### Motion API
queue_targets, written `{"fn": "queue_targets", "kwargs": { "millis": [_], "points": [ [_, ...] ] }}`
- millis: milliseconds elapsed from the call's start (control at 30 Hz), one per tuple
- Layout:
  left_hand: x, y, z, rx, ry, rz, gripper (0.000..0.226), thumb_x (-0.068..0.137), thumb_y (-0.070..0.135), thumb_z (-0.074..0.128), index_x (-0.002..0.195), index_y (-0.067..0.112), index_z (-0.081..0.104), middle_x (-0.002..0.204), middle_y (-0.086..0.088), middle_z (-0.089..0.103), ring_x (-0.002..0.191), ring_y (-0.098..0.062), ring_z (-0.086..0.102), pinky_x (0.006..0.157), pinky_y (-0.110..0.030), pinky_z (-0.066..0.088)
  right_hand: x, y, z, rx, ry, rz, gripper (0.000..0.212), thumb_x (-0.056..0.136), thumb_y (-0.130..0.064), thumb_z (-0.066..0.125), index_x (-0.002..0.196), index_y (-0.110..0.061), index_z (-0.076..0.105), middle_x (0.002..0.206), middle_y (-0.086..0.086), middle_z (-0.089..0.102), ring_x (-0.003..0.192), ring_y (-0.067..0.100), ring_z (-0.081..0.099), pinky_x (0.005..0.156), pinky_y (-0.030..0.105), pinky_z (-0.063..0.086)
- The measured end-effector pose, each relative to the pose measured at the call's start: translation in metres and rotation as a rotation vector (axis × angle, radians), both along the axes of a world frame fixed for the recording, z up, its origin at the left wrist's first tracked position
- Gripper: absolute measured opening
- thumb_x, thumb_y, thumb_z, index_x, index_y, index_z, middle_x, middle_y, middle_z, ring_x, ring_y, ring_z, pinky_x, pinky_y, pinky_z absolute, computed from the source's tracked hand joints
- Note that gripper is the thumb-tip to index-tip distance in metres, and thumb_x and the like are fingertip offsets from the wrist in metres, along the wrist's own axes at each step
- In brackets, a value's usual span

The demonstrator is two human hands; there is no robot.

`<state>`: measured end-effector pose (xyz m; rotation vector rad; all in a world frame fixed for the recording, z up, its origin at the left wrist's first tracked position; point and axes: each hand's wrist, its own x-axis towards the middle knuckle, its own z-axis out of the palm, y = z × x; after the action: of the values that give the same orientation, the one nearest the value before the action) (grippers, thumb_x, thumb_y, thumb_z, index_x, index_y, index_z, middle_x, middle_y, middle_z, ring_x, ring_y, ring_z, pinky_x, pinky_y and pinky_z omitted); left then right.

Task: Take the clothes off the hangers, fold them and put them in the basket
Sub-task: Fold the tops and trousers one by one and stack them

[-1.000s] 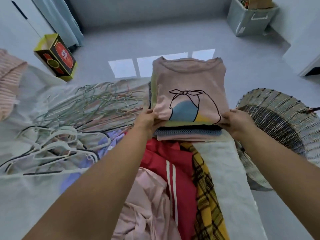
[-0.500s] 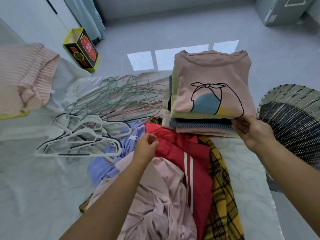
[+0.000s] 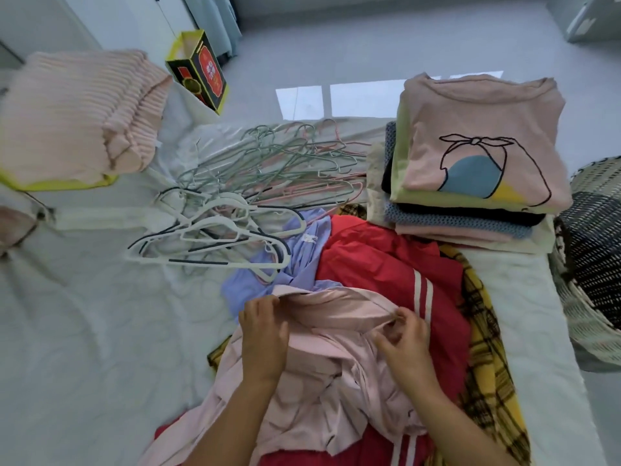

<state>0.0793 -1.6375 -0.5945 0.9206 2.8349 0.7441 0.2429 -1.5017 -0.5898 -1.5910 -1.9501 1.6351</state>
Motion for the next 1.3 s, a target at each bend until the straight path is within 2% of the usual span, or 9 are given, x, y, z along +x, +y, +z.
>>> {"fn": "queue_targets", "kwargs": {
  "millis": [167, 333, 567, 667, 733, 867, 1000, 1133, 1300],
  "points": [
    [-0.019, -0.011, 0.018, 0.078, -0.523, 0.279, 0.009, 0.084, 0.004, 0.061, 0.092, 0.009, 0.061, 0.098, -0.021, 0.059, 0.092, -0.036, 0.057, 0.081, -0.043, 0.051, -0.009, 0.005, 0.003, -0.074, -0.047, 0.119, 0.02, 0.091, -0.016, 0.058, 0.106, -0.005, 0.064, 0.092, 0.003, 0.066, 0.085, 0.017, 0.06, 0.081, 0.039, 0.049],
    [-0.038, -0.024, 0.063, 0.187, -0.341, 0.069, 0.028, 0.09, 0.008, 0.055, 0.069, 0.025, 0.046, 0.068, 0.002, 0.056, 0.069, -0.031, 0.063, 0.062, -0.049, 0.055, -0.003, -0.015, 0.021, -0.168, -0.069, 0.174, 0.038, 0.095, -0.02, 0.05, 0.061, -0.004, 0.059, 0.052, 0.0, 0.058, 0.037, 0.004, 0.045, 0.042, 0.019, 0.034],
    [-0.046, -0.045, 0.169, 0.346, -0.113, -0.191, 0.011, 0.092, 0.01, 0.054, 0.083, 0.017, 0.05, 0.072, 0.012, 0.055, 0.067, -0.019, 0.061, 0.06, -0.033, 0.053, -0.015, -0.025, 0.087, 0.216, 0.217, 0.183, 0.01, 0.087, -0.018, 0.064, 0.085, -0.025, 0.058, 0.092, 0.002, 0.058, 0.084, 0.016, 0.055, 0.075, 0.029, 0.044],
    [-0.044, -0.053, 0.228, 0.458, -0.041, -0.18, 0.014, 0.092, 0.006, 0.053, 0.085, 0.017, 0.051, 0.075, 0.014, 0.055, 0.068, 0.003, 0.058, 0.06, -0.006, 0.04, -0.027, -0.038, 0.121, 0.106, 0.277, 0.331, 0.06, 0.072, -0.056, 0.07, 0.121, -0.03, 0.048, 0.124, -0.013, 0.047, 0.115, 0.006, 0.047, 0.091, 0.02, 0.042],
    [-0.041, -0.058, 0.268, 0.502, -0.04, -0.214, 0.011, 0.092, 0.007, 0.053, 0.086, 0.016, 0.052, 0.076, 0.017, 0.055, 0.071, 0.012, 0.056, 0.061, -0.003, 0.038, -0.036, -0.052, 0.146, -0.054, 0.373, 0.31, 0.081, 0.071, -0.05, 0.074, 0.138, -0.021, 0.039, 0.129, -0.011, 0.049, 0.114, 0.001, 0.051, 0.083, 0.014, 0.046],
    [-0.027, -0.076, 0.337, 0.565, 0.014, -0.269, 0.009, 0.093, 0.007, 0.052, 0.087, 0.012, 0.055, 0.075, 0.014, 0.056, 0.075, -0.004, 0.059, 0.066, -0.015, 0.044, -0.044, -0.081, 0.213, -0.056, 0.579, 0.247, 0.126, 0.038, -0.069, 0.081, 0.144, -0.022, 0.031, 0.139, -0.008, 0.045, 0.118, 0.001, 0.053, 0.093, 0.025, 0.049],
    [-0.007, -0.104, 0.4, 0.664, -0.022, -0.234, 0.013, 0.095, 0.007, 0.048, 0.085, 0.015, 0.05, 0.076, 0.01, 0.057, 0.075, -0.015, 0.061, 0.065, -0.037, 0.056, -0.033, -0.106, 0.29, 0.103, 0.623, 0.211, 0.137, 0.035, -0.072, 0.079, 0.148, -0.022, 0.019, 0.149, -0.006, 0.028, 0.135, 0.014, 0.032, 0.111, 0.038, 0.032],
    [0.015, -0.136, 0.458, 0.785, -0.121, -0.199, 0.017, 0.096, 0.007, 0.046, 0.08, 0.014, 0.047, 0.074, 0.001, 0.055, 0.065, -0.007, 0.056, 0.056, -0.024, 0.057, -0.024, -0.128, 0.36, 0.15, 0.616, 0.22, 0.098, 0.07, -0.026, 0.079, 0.147, -0.018, 0.019, 0.137, -0.004, 0.037, 0.123, 0.014, 0.041, 0.103, 0.034, 0.039],
    [0.025, -0.171, 0.505, 0.93, -0.237, -0.147, 0.025, 0.097, 0.015, 0.047, 0.073, 0.015, 0.042, 0.073, 0.0, 0.051, 0.063, -0.01, 0.054, 0.052, -0.023, 0.053, -0.033, -0.169, 0.43, 0.193, 0.655, 0.363, 0.02, 0.085, -0.02, 0.066, 0.105, -0.018, 0.063, 0.112, 0.008, 0.067, 0.104, 0.026, 0.063, 0.094, 0.043, 0.05]
  ]
}}
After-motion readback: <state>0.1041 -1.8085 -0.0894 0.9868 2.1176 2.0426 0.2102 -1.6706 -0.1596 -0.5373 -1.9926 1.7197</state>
